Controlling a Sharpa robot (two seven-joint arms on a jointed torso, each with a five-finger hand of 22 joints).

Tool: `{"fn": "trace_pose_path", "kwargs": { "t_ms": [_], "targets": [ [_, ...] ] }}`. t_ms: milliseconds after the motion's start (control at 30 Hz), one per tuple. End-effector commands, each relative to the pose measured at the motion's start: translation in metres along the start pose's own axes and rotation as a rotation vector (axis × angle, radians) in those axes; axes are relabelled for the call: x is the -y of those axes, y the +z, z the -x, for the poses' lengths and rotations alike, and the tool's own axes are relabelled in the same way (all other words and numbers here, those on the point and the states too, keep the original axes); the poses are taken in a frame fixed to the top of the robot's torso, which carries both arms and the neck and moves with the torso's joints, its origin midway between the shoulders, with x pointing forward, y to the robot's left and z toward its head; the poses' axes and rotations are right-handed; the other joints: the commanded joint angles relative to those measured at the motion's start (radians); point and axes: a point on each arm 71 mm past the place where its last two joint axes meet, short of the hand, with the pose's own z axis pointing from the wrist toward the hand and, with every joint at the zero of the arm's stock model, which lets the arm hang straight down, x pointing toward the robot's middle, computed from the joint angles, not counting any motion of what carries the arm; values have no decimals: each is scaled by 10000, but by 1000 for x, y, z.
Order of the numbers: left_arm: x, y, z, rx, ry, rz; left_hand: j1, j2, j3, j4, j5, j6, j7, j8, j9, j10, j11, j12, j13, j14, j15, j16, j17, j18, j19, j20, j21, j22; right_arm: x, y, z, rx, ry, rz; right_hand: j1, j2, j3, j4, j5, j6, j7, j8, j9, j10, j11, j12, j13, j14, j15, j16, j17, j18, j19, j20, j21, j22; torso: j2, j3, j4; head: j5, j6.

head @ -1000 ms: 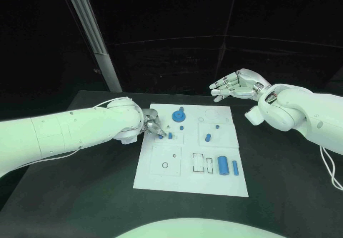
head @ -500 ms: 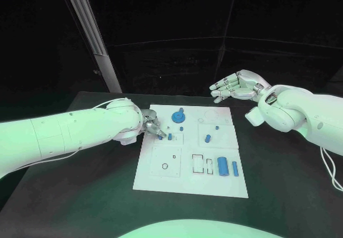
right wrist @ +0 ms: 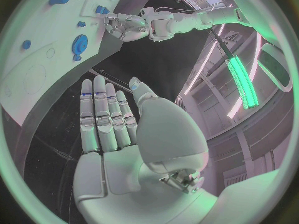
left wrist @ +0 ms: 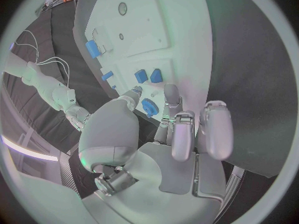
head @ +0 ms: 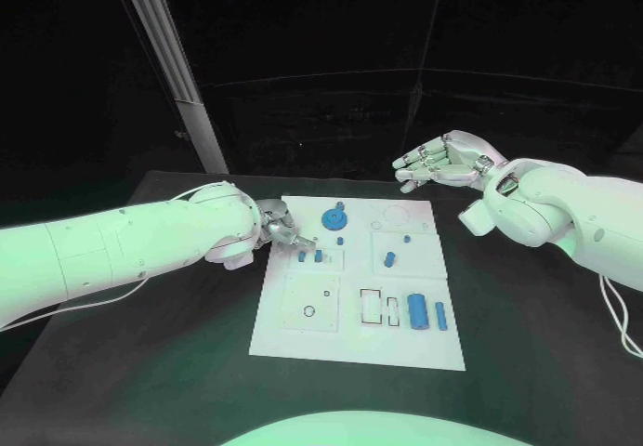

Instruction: Assemble the parts on the task board

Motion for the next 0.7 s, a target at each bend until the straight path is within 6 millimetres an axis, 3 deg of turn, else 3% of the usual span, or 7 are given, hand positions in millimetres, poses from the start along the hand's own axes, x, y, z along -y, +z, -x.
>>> {"fn": "trace_pose_path", "kwargs": {
  "t_ms": [33,133,233,333,433,533,700],
  "targets": [
    [1,0,1,208,-1371,-630,178,19,-436,198,-9,-313,109,-181,-429,-138,104,-23,-79,1038,148,31,2635,50,75,139,-112,96,-1,1,1,-9,6,86,-102,-7,23,9,59,-74,13,-31,-6,-63,37,-68,-6,-56,21,-30,-14,47,-4,88,-56,-11,1,7,-4,-3,-2],
    [1,-1,4,359,-1732,-950,477,175,-754,298,3,-296,156,-161,-584,-238,161,-6,-138,1038,199,31,2635,93,7,210,-251,-56,-1,1,1,-6,5,81,-102,-7,23,9,59,-74,13,-31,-6,-63,37,-68,-6,-56,21,-30,-14,47,-4,88,-56,-11,5,8,-7,-14,-4],
    [6,-3,5,404,-2201,-1899,1351,617,-572,16,39,-221,241,-89,-710,-588,230,-155,-271,1016,246,-15,2565,277,-369,267,-962,-859,-1,1,1,-4,5,80,-102,-7,23,9,59,-74,13,-31,-6,-63,37,-68,-6,-56,21,-30,-14,47,-4,88,-56,-11,5,11,-9,-33,-3],
    [17,-4,6,517,-2516,-3043,2774,1016,59,-694,62,-131,349,20,-824,-1565,328,-601,-536,460,341,-968,1200,737,-1530,345,-2921,-2956,-1,1,1,0,4,82,-102,-7,23,9,59,-74,13,-31,-6,-63,37,-68,-6,-56,21,-30,-14,47,-4,88,-56,-11,7,8,-11,-76,27],
    [29,-6,7,842,-2301,-4114,3669,1100,749,-1107,45,-279,613,-189,-1182,-2651,575,-1475,-1188,-1214,616,-3102,-1325,1197,-3559,610,-5937,-5790,-1,1,1,4,2,77,-102,-7,23,9,59,-74,13,-31,-6,-63,37,-68,-6,-56,21,-30,-14,47,-4,88,-56,-11,7,1,-16,-119,49],
    [44,-6,7,1316,-1293,-5109,4279,672,1271,-1552,51,-436,888,-659,-1726,-3346,922,-2440,-2040,-3509,903,-5851,-4311,1244,-4249,811,-6812,-6285,-1,1,1,-4,4,88,-103,-6,23,10,59,-74,13,-31,-6,-63,37,-68,-6,-56,21,-30,-15,47,-4,88,-57,-11,9,1,-24,-156,50],
    [66,-2,4,2003,1119,-6228,4762,47,1545,-2153,-114,76,865,-1157,-2438,-3221,989,-3377,-3160,-3563,940,-6428,-5277,1315,-4221,893,-7045,-6448,-2,2,-1,-34,14,135,-117,3,30,16,64,-78,13,-28,-5,-66,38,-66,-4,-61,22,-29,-19,47,-5,91,-68,-11,18,12,-49,-165,91]
  ]
}}
